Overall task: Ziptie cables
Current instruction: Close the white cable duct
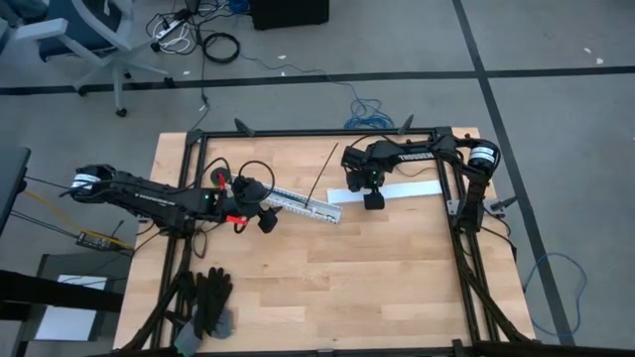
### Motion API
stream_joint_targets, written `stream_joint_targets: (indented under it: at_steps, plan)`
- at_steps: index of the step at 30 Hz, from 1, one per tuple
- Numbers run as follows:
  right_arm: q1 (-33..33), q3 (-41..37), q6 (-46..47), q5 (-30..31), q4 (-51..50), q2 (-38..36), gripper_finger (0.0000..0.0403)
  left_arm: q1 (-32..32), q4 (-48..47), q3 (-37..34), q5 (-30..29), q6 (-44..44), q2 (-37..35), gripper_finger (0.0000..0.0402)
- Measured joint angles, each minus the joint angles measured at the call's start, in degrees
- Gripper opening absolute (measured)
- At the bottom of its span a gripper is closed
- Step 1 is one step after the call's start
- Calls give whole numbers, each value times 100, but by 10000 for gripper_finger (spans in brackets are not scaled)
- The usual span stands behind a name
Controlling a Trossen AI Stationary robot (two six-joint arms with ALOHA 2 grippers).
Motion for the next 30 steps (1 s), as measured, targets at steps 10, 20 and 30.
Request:
stream_joint_targets:
  at_steps: [10,20,30]
  plan:
    - [-20,-2,90,-26,7,-2,196,0,-2,-3,2,0,0,343]
    - [-85,462,322,-6,-61,67,218,-1,-2,-4,2,113,1,343]
    - [-94,683,385,1,-88,50,182,-1,2,-4,2,149,2,343]
